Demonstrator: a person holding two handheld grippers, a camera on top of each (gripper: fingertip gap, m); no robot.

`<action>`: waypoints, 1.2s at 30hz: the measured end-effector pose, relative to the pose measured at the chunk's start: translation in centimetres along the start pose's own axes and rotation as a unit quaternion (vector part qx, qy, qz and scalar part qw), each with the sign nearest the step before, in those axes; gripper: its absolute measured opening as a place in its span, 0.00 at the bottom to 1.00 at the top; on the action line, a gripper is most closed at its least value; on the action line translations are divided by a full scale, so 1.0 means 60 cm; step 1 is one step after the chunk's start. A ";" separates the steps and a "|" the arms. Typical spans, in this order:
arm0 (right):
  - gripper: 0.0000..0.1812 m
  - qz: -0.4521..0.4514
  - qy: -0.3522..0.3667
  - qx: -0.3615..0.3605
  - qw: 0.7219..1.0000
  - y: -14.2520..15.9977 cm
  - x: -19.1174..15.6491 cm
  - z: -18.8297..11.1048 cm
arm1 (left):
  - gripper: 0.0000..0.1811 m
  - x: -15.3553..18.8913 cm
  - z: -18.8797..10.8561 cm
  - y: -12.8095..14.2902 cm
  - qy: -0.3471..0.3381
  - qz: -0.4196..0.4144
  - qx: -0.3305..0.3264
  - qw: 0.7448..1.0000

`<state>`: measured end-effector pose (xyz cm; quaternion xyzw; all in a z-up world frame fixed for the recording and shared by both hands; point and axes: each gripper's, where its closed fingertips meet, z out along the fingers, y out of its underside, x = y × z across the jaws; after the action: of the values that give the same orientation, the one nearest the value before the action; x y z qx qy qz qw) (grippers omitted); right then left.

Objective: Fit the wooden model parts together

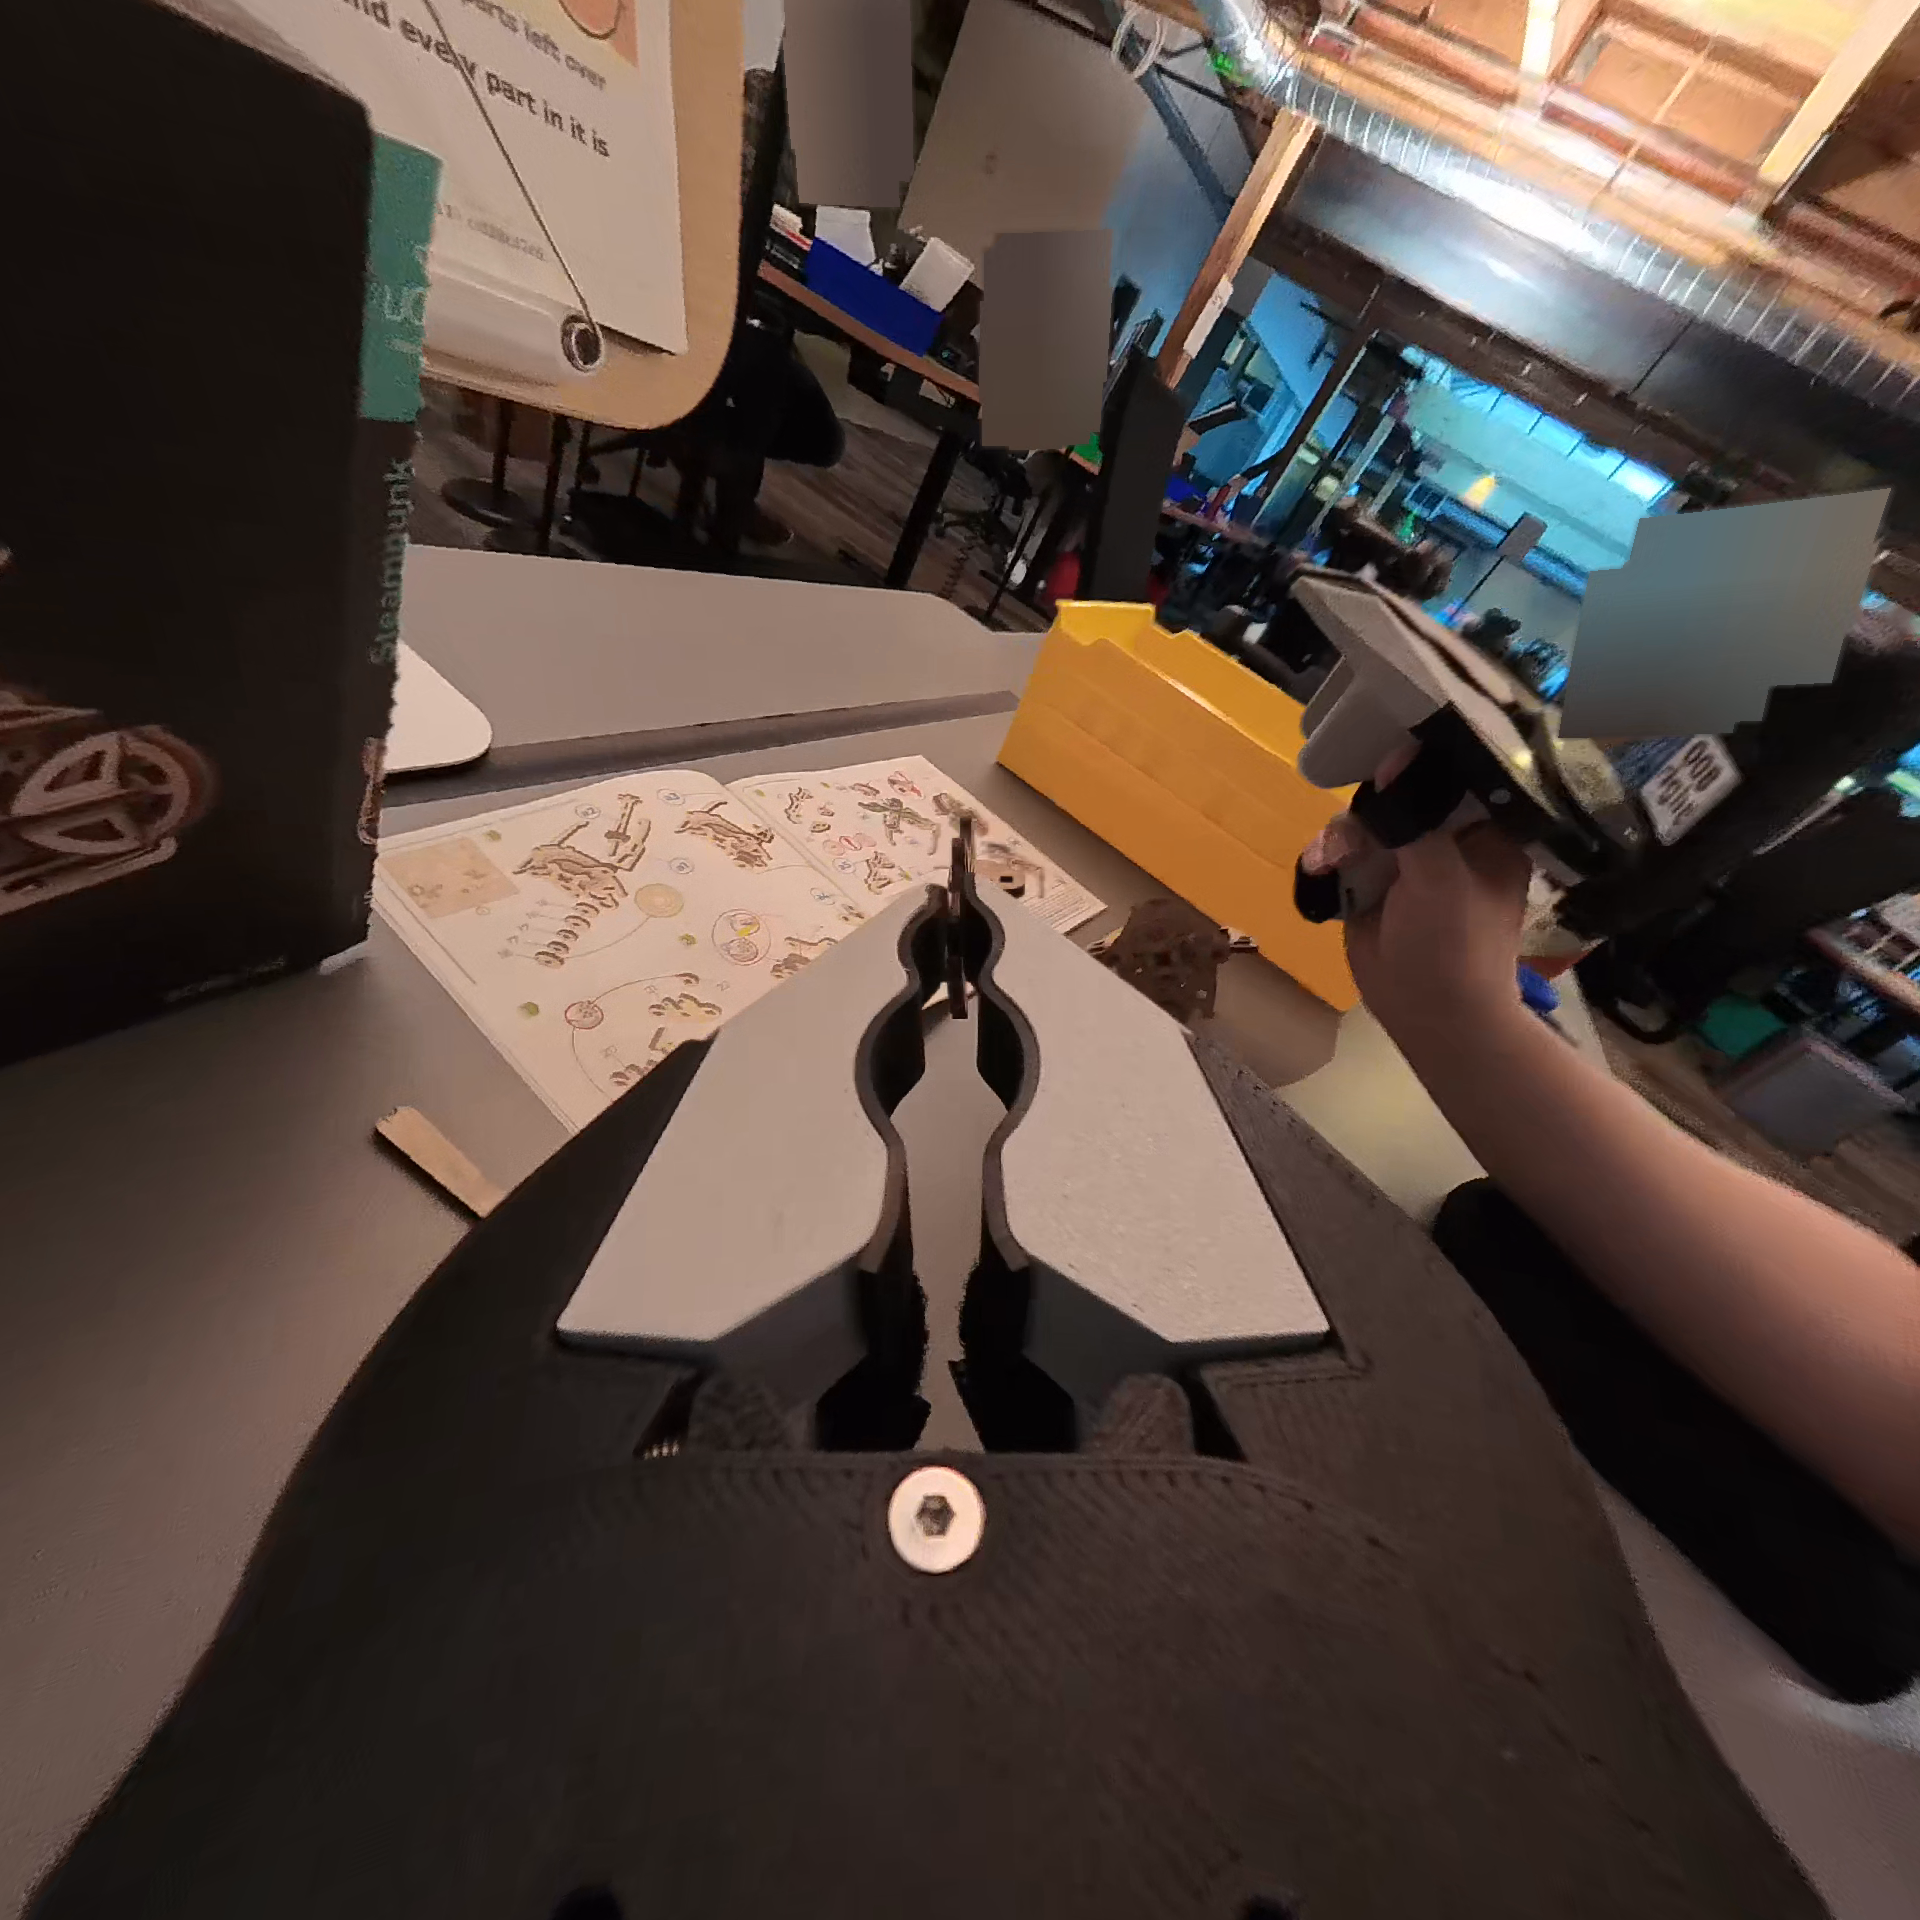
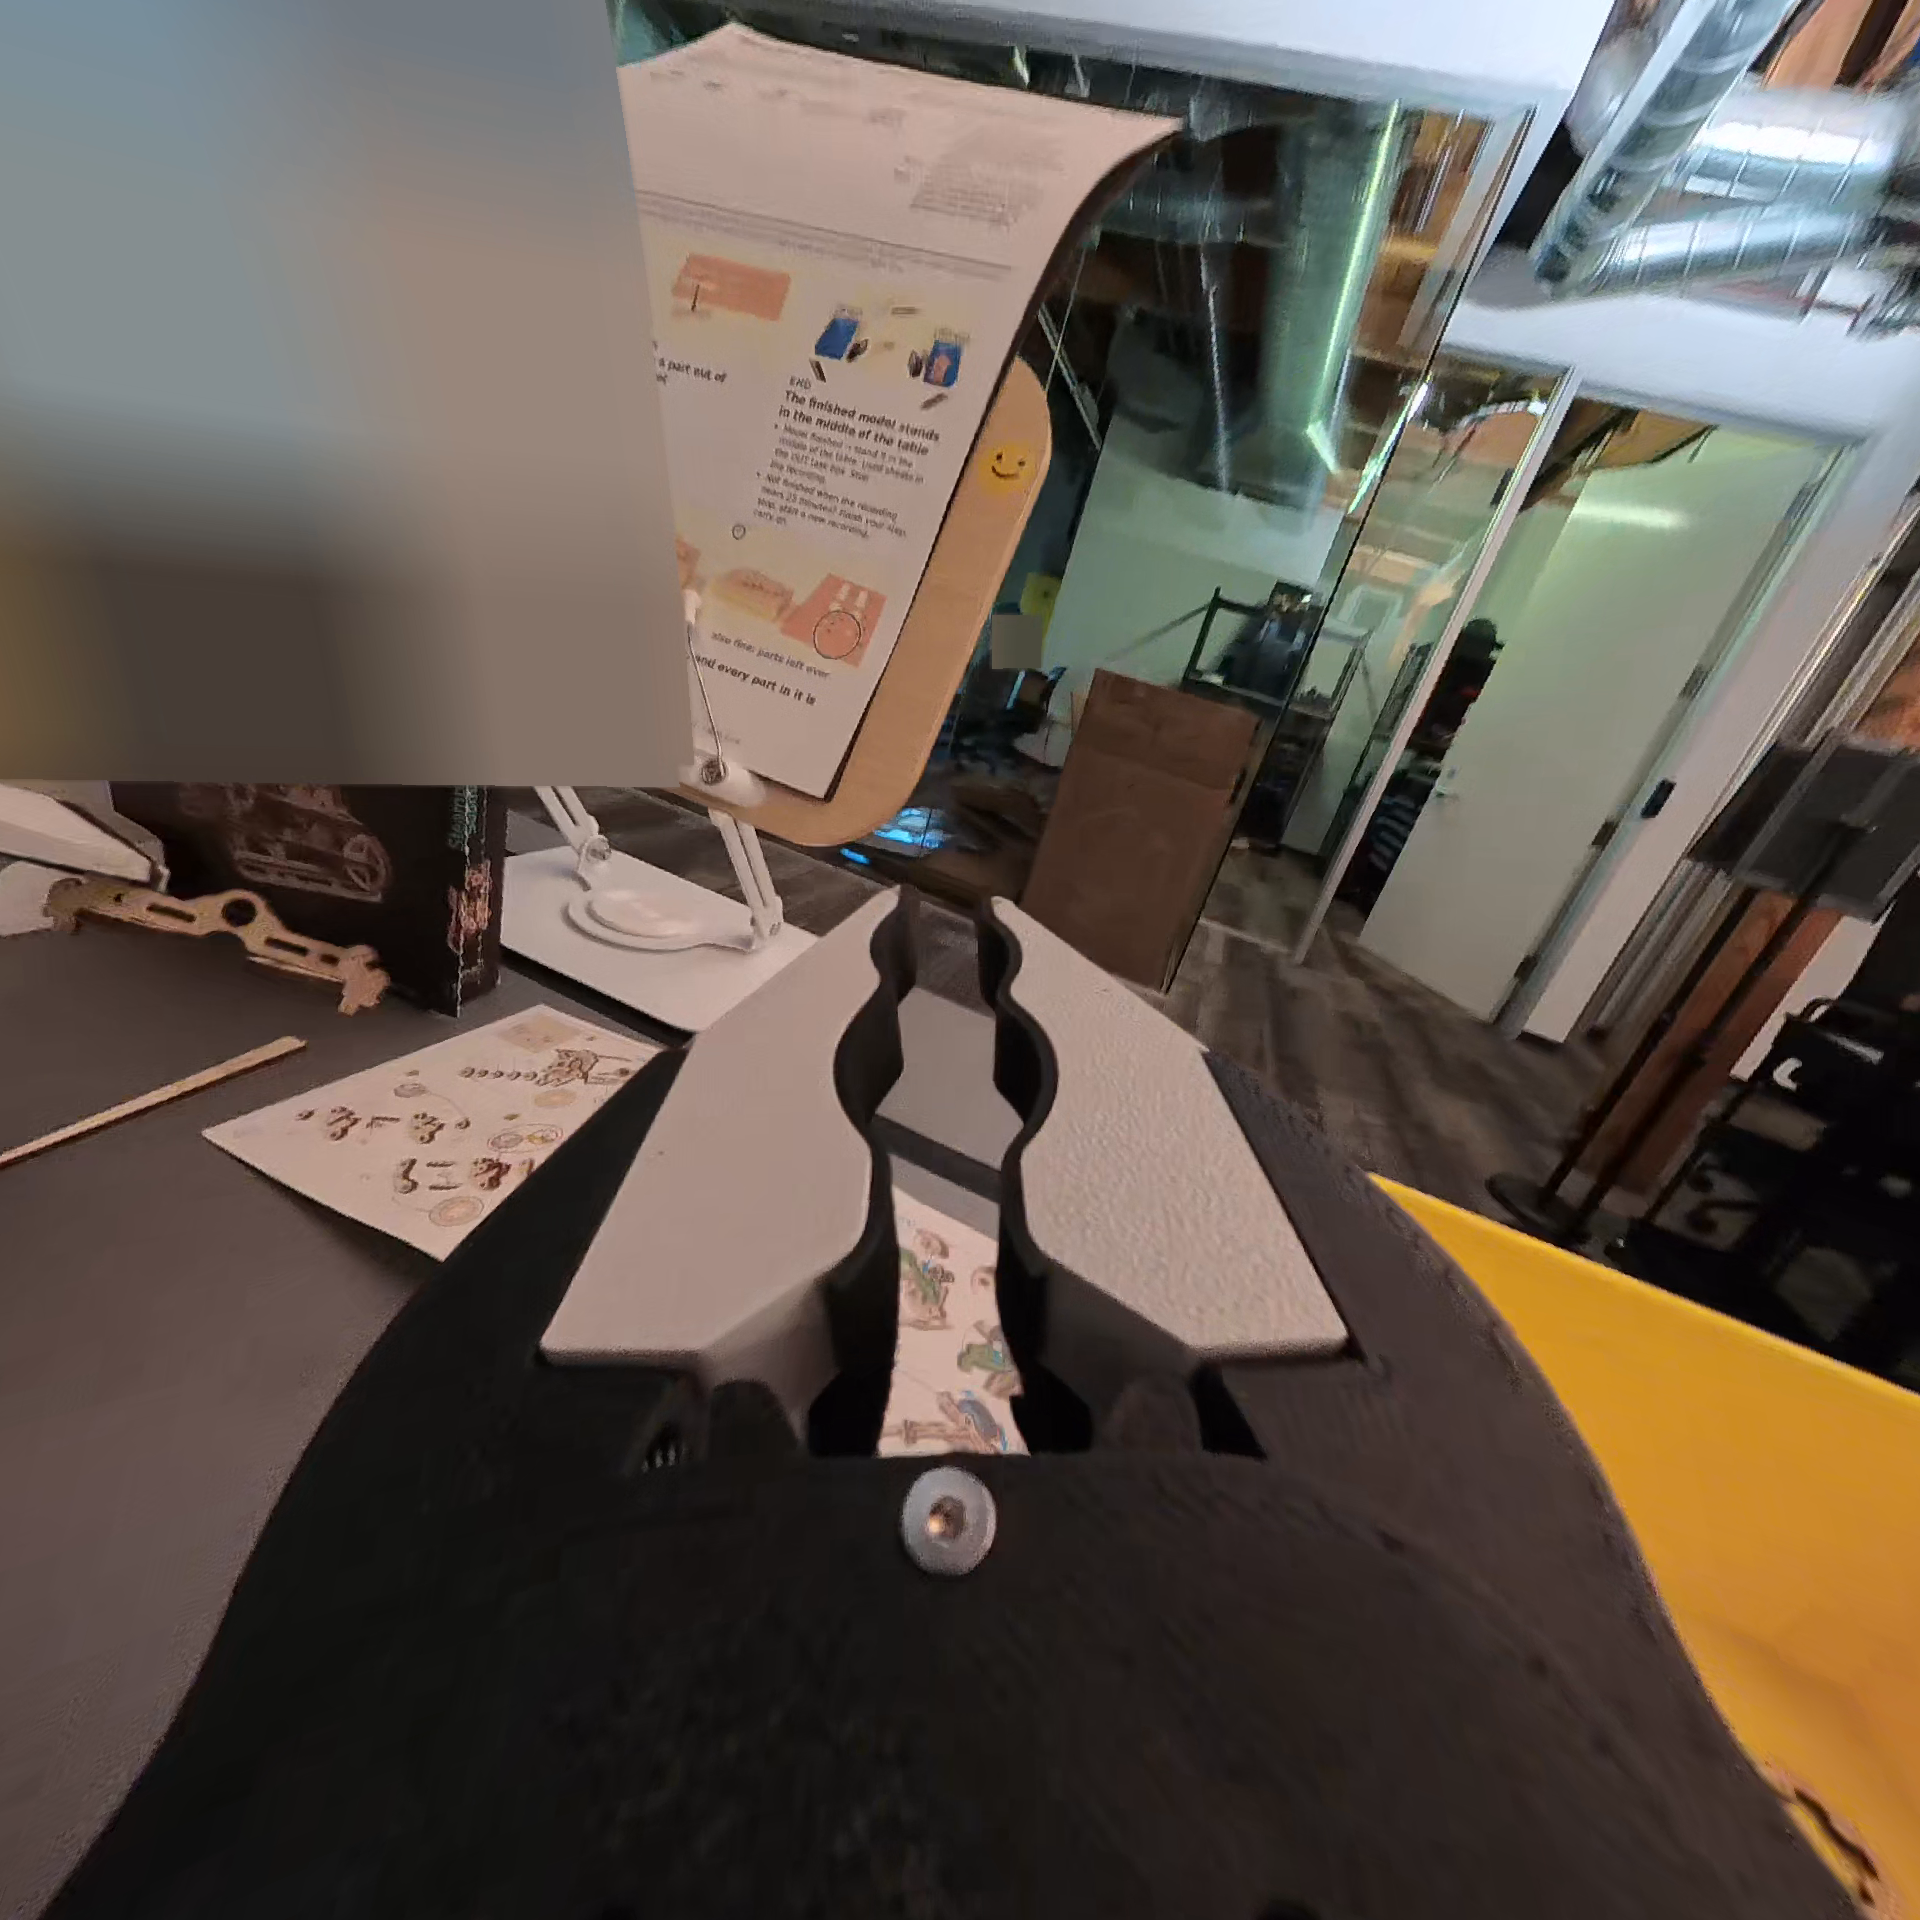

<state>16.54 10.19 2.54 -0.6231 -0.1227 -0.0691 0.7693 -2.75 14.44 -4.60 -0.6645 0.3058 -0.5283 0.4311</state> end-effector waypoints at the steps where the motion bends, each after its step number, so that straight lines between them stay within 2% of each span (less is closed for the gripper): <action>1: 0.05 0.003 -0.002 0.008 1.000 -0.004 -0.001 -0.002 | 0.00 0.000 -0.001 -0.002 0.008 -0.015 0.003 1.000; 12: 0.04 0.000 -0.039 -0.001 0.999 0.003 -0.025 0.002 | 0.00 -0.002 -0.004 -0.004 0.058 -0.120 0.015 0.991; 18: 0.04 -0.018 -0.039 0.001 0.999 0.001 -0.029 0.001 | 0.00 0.022 -0.002 -0.011 0.105 -0.172 0.029 0.979; 23: 0.02 -0.013 -0.038 -0.001 0.999 0.002 -0.025 -0.001 | 0.00 0.022 0.006 0.006 0.077 -0.132 0.002 0.988; 30: 0.01 -0.019 -0.045 -0.012 0.999 0.009 -0.031 0.001 | 0.00 0.025 0.004 -0.002 0.106 -0.223 0.023 0.969; 36: 0.00 -0.022 -0.045 -0.013 0.999 0.010 -0.032 0.001 | 0.00 0.022 0.002 -0.002 0.104 -0.224 0.020 0.969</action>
<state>14.84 10.27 1.47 -0.6327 -0.1699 -0.0594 0.7532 -2.31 13.40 -3.91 -0.6485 0.1813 -0.6839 0.2808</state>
